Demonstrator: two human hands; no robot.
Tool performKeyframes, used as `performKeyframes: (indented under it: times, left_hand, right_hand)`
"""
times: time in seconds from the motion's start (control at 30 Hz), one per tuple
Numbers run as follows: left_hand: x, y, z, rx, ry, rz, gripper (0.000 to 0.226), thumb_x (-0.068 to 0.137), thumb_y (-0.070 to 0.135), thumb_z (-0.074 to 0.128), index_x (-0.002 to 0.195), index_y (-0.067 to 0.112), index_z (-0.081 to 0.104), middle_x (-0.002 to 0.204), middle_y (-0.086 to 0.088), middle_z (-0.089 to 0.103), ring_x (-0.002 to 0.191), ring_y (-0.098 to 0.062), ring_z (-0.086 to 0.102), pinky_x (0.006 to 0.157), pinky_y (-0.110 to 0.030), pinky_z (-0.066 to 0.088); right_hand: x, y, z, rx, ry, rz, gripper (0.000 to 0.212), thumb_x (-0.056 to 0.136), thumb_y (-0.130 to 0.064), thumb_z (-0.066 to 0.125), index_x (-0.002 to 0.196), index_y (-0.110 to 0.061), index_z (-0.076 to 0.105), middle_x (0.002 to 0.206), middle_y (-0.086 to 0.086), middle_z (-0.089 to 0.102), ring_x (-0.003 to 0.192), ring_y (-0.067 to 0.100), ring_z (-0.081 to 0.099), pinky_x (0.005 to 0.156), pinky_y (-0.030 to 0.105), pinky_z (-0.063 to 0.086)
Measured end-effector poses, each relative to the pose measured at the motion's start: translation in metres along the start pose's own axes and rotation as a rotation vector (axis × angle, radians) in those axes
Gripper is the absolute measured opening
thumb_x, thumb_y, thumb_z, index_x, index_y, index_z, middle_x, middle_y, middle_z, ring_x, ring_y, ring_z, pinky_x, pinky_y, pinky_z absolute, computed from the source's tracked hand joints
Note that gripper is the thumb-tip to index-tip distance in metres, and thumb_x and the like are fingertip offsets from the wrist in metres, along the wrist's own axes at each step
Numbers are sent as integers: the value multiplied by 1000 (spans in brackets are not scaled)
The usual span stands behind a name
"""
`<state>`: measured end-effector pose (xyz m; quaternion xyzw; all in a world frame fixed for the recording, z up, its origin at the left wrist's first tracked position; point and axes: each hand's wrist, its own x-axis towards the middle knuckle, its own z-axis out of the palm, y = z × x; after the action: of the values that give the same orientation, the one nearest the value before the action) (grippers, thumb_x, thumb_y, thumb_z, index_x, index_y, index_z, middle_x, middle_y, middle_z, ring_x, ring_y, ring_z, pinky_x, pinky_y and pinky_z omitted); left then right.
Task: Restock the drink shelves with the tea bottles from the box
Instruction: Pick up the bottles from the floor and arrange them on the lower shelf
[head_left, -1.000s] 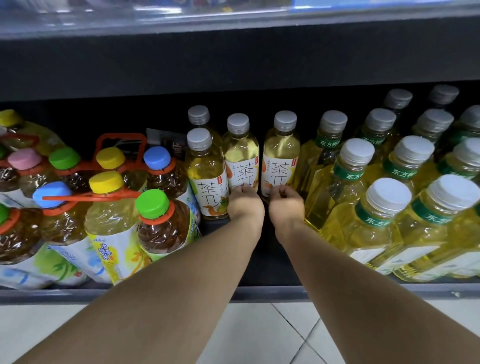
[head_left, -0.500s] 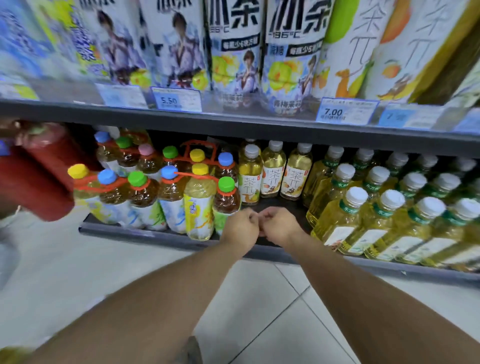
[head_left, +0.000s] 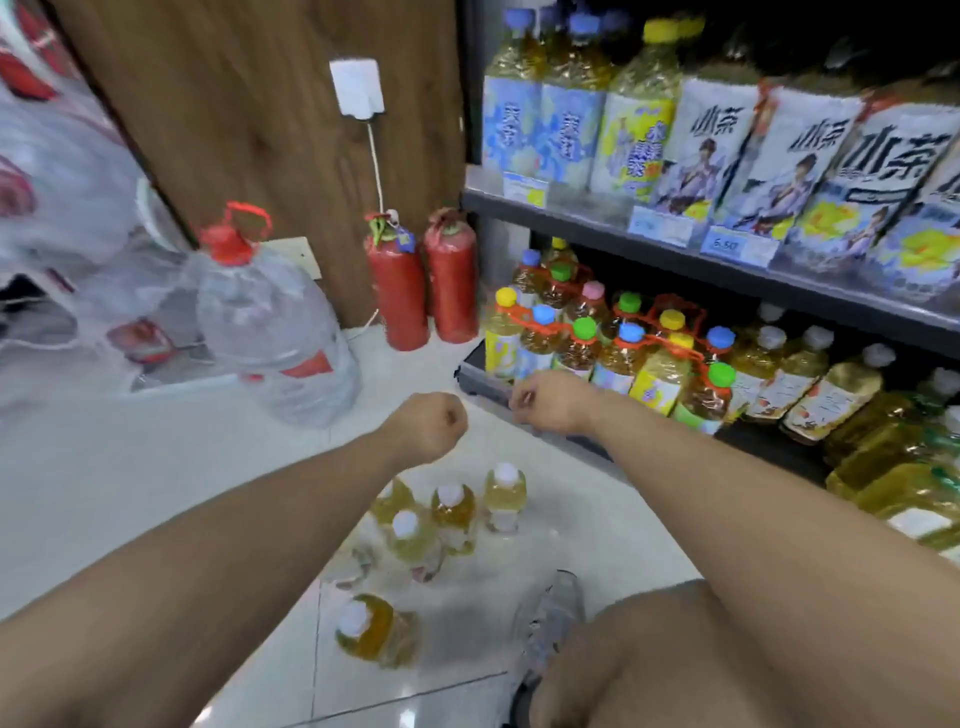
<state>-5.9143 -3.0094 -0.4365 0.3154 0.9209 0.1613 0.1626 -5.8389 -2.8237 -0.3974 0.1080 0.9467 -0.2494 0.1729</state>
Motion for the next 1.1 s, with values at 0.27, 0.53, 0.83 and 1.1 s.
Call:
performKeyframes:
  times: [0.27, 0.53, 0.83, 1.1]
  left_hand:
    - [-78, -114, 56, 83, -450, -173, 40, 92, 40, 62, 125, 18, 60, 125, -6, 62, 117, -26, 57, 93, -30, 44]
    - [-131, -139, 126, 288, -577, -100, 60, 91, 37, 65, 142, 23, 38, 131, -12, 43, 116, -36, 56, 86, -44, 50]
    - [-138, -145, 123, 223, -444, -149, 56, 97, 31, 50, 148, 23, 27, 123, -14, 57, 109, -34, 59, 83, -42, 52]
    - [-124, -97, 32, 257, -406, -14, 57, 95, 32, 54, 147, 24, 32, 132, -13, 53, 117, -32, 55, 89, -37, 47]
  right_hand:
    - [60, -86, 102, -263, -315, -80, 35, 86, -30, 68, 120, -24, 64, 124, -1, 57, 108, 23, 58, 89, 31, 50]
    - [81, -92, 239, -207, -332, -3, 40, 95, -21, 51, 134, -15, 52, 130, 10, 56, 113, 33, 59, 82, 35, 44]
    - [75, -78, 216, -379, -302, -55, 39, 91, -17, 52, 130, -20, 57, 119, 10, 56, 106, 31, 59, 81, 34, 49]
    - [6, -85, 77, -418, -245, -99, 39, 80, -36, 74, 113, -17, 65, 99, 8, 68, 81, 23, 67, 65, 32, 56]
